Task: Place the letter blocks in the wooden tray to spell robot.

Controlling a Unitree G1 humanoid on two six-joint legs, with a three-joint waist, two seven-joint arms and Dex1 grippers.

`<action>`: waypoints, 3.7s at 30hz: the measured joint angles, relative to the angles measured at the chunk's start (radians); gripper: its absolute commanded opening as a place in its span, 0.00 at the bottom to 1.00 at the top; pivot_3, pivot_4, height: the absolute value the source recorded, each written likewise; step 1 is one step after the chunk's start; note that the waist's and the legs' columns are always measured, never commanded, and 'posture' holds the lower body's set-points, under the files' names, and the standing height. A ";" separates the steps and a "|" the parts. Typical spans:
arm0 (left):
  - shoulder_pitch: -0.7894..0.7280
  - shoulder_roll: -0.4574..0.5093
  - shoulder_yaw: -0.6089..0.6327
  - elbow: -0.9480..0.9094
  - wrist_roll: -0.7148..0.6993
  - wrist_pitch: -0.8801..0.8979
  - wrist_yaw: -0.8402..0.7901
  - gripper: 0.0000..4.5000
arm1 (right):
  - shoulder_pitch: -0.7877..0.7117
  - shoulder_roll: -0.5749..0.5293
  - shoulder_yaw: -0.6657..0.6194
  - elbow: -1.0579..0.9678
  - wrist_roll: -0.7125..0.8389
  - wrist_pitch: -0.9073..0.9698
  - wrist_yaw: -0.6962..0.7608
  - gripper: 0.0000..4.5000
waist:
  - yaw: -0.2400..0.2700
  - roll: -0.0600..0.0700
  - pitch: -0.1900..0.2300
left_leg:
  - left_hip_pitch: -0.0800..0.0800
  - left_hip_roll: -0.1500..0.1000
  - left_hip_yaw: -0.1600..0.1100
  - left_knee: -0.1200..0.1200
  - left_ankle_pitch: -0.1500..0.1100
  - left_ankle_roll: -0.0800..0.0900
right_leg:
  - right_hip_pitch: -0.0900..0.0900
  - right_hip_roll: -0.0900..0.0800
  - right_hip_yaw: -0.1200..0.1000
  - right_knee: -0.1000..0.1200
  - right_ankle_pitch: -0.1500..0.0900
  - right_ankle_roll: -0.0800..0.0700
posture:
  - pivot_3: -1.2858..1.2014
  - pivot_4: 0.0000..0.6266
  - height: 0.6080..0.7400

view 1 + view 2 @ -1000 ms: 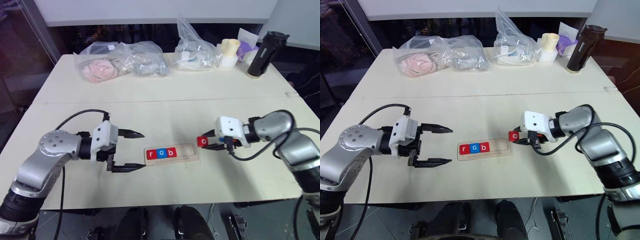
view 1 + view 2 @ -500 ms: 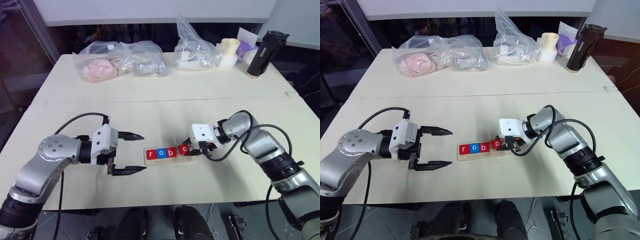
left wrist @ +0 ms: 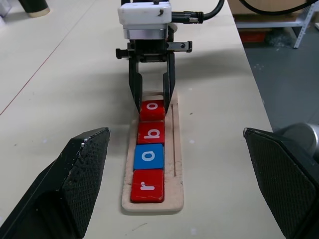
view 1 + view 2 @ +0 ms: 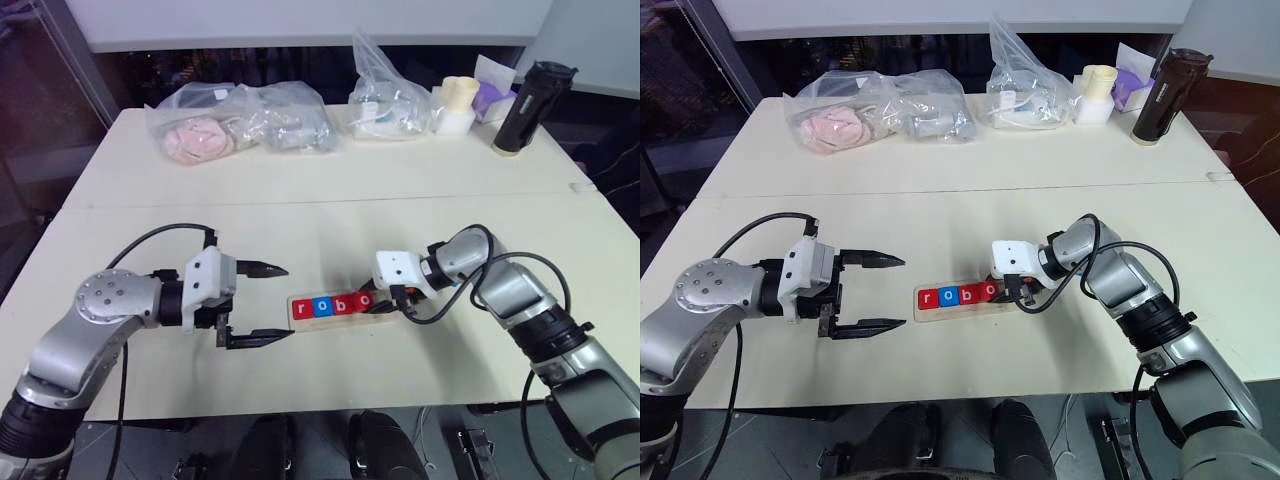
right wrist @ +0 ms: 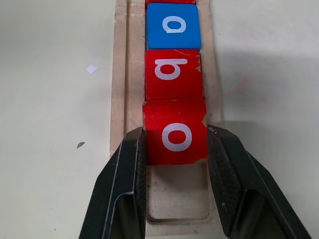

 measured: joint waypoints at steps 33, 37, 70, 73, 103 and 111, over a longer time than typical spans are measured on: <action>-0.017 -0.003 -0.009 0.000 -0.001 0.014 -0.004 1.00 | 0.002 -0.002 -0.046 -0.067 0.029 0.073 -0.035 1.00 | 0.000 0.000 0.000 | -0.001 0.000 0.000 0.000 0.000 0.000 | -0.002 0.000 0.000 0.000 -0.001 -0.002 | 0.52 0.24 1.00; -0.025 -0.003 -0.011 0.001 -0.001 0.014 -0.008 1.00 | 0.015 -0.005 -0.046 -0.064 0.027 0.070 -0.046 1.00 | 0.000 0.000 0.000 | -0.002 0.000 0.000 0.000 0.000 0.000 | -0.002 0.000 0.000 0.000 -0.001 -0.002 | 0.52 0.24 1.00; -0.034 -0.014 -0.024 0.007 -0.005 0.013 -0.011 1.00 | 0.187 -0.114 -0.504 -0.306 0.139 0.687 -0.486 1.00 | -0.003 0.001 0.000 | -0.007 0.000 0.000 -0.001 0.000 -0.001 | -0.009 -0.001 0.000 0.001 -0.001 -0.004 | 0.52 0.24 1.00; -0.036 -0.019 -0.027 0.016 -0.003 0.009 -0.015 1.00 | 0.183 -0.044 -0.540 -0.332 0.118 0.862 -0.644 1.00 | 0.001 0.001 0.000 | -0.007 0.000 0.000 -0.002 0.001 -0.001 | -0.010 -0.001 0.000 0.002 0.000 -0.004 | 0.52 0.24 1.00; -0.046 -0.030 -0.031 0.033 0.005 -0.005 -0.017 1.00 | 0.200 0.576 -0.721 -0.549 -0.034 1.297 -1.280 0.25 | -0.005 0.001 -0.001 | -0.007 -0.001 0.001 -0.001 0.001 -0.001 | -0.009 0.003 0.000 0.004 0.001 0.000 | 0.52 0.24 1.00; -0.042 -0.031 -0.031 0.033 0.005 -0.005 -0.011 1.00 | 0.419 0.424 -0.659 -0.785 0.080 1.357 -1.167 0.25 | 0.001 0.001 -0.001 | -0.007 -0.001 0.000 -0.002 0.001 0.000 | -0.008 0.003 -0.001 0.003 0.001 0.001 | 0.52 0.24 1.00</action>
